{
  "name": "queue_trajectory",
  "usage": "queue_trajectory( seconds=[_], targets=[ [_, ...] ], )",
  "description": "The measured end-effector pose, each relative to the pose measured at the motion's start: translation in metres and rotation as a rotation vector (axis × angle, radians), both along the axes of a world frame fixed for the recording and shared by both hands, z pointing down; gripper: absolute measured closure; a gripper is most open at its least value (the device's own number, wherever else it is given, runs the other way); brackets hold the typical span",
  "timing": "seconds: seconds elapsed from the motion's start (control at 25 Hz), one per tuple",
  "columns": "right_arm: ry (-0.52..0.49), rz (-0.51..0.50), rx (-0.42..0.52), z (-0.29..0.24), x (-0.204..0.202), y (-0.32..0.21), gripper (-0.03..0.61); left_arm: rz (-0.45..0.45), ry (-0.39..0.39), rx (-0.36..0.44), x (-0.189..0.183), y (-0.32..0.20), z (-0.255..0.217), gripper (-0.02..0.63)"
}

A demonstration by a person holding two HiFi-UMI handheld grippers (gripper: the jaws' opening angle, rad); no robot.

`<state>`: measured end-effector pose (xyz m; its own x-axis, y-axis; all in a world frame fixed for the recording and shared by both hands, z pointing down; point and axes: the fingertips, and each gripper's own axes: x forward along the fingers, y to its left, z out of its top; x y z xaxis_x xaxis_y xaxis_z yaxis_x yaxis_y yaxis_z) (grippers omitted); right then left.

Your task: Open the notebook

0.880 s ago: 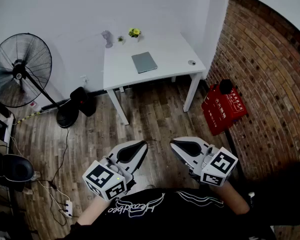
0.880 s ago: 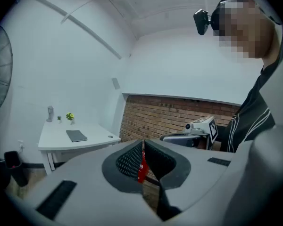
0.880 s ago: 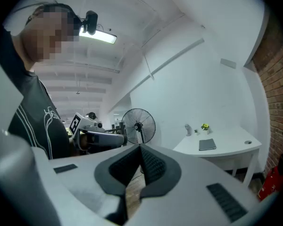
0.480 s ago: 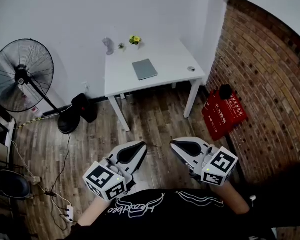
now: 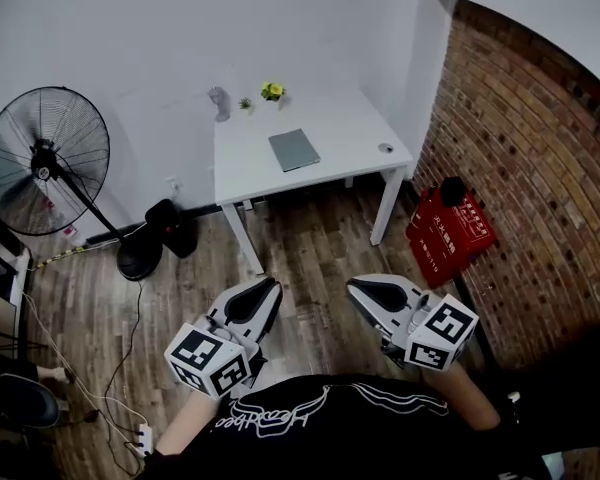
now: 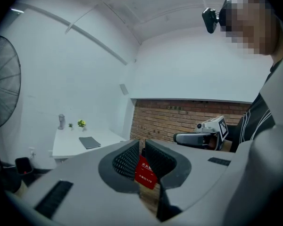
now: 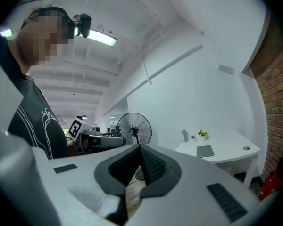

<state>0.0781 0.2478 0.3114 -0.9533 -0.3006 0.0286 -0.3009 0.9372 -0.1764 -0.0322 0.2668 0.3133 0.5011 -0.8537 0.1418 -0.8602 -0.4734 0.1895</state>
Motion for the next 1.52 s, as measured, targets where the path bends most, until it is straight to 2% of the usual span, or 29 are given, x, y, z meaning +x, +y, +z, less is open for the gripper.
queue_trajectory(
  seconds=[0.08, 0.12, 0.16, 0.28, 0.44, 0.84, 1.0, 1.16, 1.36, 1.52],
  targets=[
    [-0.004, 0.008, -0.005, 0.002, -0.006, 0.000, 0.577, -0.017, 0.007, -0.002, -0.014, -0.001, 0.002, 0.540],
    [-0.006, 0.011, -0.010, 0.003, -0.009, -0.001, 0.577, -0.023, 0.010, -0.004, -0.020, -0.002, 0.004, 0.484],
    [-0.007, 0.015, -0.017, 0.005, -0.012, -0.002, 0.577, -0.027, 0.013, -0.006, -0.026, -0.004, 0.005, 0.454],
    [-0.005, 0.024, -0.042, 0.013, -0.024, -0.005, 0.577, -0.029, 0.019, -0.019, -0.040, -0.006, 0.012, 0.412],
    [0.000, 0.023, -0.063, 0.024, -0.042, -0.007, 0.577, -0.035, -0.013, -0.028, -0.058, -0.009, 0.025, 0.345],
    [-0.003, 0.001, -0.106, 0.048, -0.069, -0.066, 0.577, -0.064, -0.044, -0.057, -0.084, -0.062, 0.054, 0.302],
    [-0.002, -0.046, -0.111, 0.054, -0.089, -0.112, 0.577, -0.077, -0.047, -0.059, -0.095, -0.102, 0.061, 0.298],
    [-0.008, -0.074, -0.112, 0.052, -0.103, -0.179, 0.577, -0.099, -0.057, -0.071, -0.106, -0.163, 0.060, 0.298],
    [-0.018, -0.073, -0.113, 0.048, -0.114, -0.279, 0.577, -0.108, -0.080, -0.084, -0.117, -0.258, 0.060, 0.296],
    [-0.016, -0.044, -0.114, 0.052, -0.109, -0.351, 0.577, -0.092, -0.104, -0.112, -0.117, -0.329, 0.071, 0.296]
  ],
)
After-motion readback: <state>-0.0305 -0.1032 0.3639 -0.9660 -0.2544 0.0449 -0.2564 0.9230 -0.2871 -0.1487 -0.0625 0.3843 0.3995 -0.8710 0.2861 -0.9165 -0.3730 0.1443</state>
